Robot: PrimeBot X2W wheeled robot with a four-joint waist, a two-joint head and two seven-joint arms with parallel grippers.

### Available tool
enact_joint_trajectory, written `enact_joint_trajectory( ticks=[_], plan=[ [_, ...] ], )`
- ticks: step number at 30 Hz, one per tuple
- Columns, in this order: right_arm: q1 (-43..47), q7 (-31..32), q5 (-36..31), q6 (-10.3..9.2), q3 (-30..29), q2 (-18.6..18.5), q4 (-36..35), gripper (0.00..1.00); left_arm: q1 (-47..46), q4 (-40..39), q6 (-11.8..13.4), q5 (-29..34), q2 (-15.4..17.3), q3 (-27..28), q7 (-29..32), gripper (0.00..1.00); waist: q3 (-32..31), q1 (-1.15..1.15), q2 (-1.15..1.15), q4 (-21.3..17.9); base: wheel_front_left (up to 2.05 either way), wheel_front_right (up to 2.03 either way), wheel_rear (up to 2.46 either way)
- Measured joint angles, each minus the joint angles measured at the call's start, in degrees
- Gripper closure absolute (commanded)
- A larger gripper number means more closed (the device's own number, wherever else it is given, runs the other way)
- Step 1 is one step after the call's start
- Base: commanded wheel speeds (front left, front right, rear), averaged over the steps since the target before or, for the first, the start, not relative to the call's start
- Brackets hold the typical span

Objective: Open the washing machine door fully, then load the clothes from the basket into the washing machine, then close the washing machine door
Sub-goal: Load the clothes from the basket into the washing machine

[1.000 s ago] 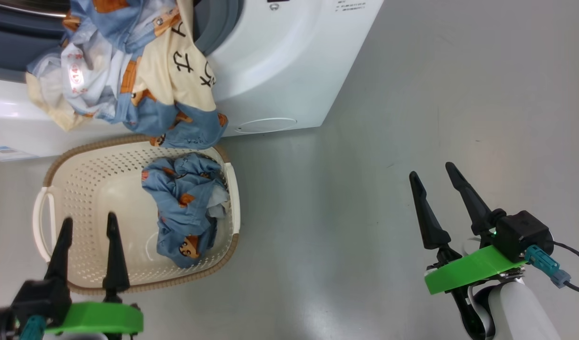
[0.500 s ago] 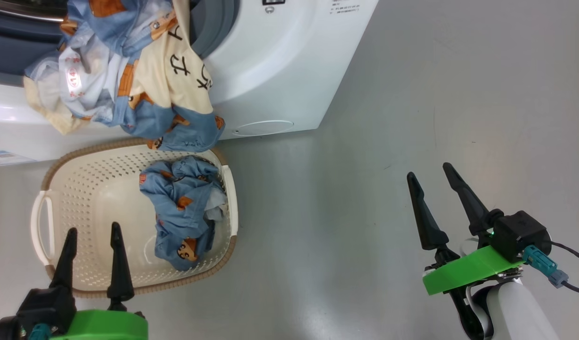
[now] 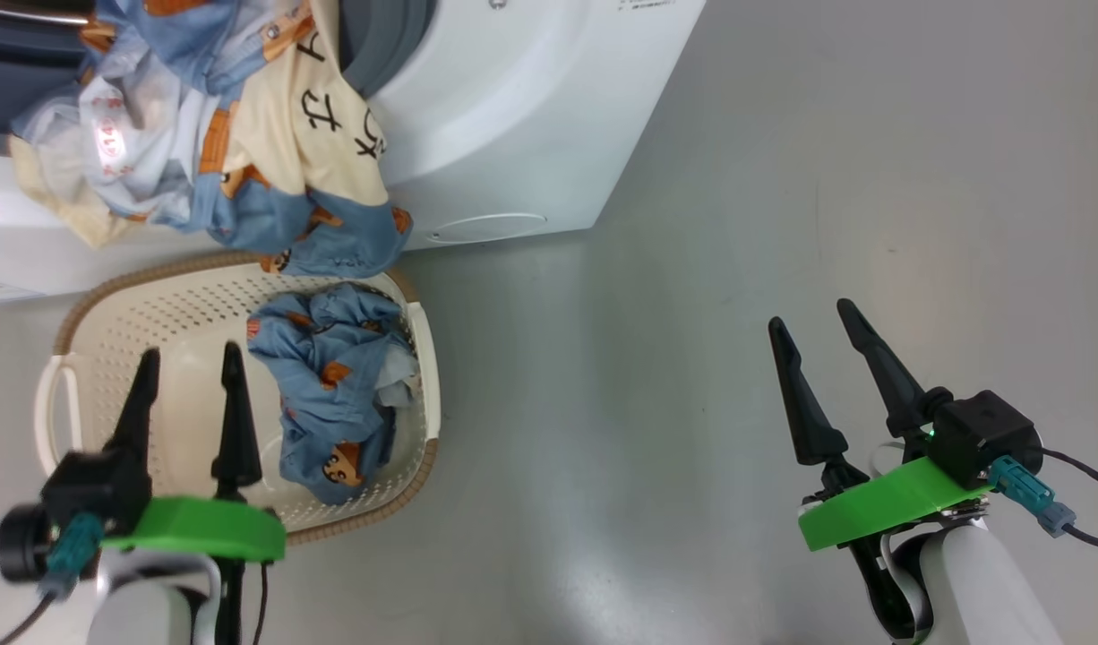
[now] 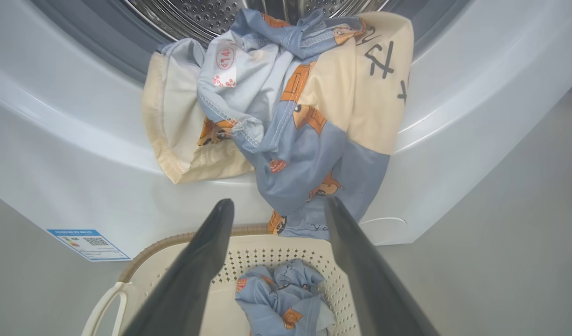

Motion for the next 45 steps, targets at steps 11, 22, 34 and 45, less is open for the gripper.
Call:
enact_joint_trajectory(
  ticks=[11,22,34,45],
  plan=[
    [-1.32,0.00,-0.02,0.00,0.09,0.10,0.09,0.00,-10.71,11.55,-3.11,1.41,1.86,-0.40,0.00,0.00,2.93,0.00,0.00,-1.46,0.00,0.00,0.00],
    [-2.67,0.00,-0.35,0.00,0.09,0.29,-0.16,0.00,-20.50,15.93,-4.16,0.92,1.79,1.15,0.00,0.00,7.38,0.00,0.00,-3.23,0.00,0.00,0.00],
    [-2.82,0.00,0.02,0.00,0.40,0.60,0.13,0.00,-26.30,18.26,-4.56,1.00,1.76,4.92,0.00,1.00,9.68,0.00,0.00,-4.94,0.00,0.00,0.00],
    [-2.80,0.00,0.09,0.00,0.34,0.66,1.07,0.00,-24.94,12.81,-5.16,4.66,1.63,4.98,0.05,1.00,6.48,0.00,0.00,-3.55,0.00,0.00,0.00]
  ],
)
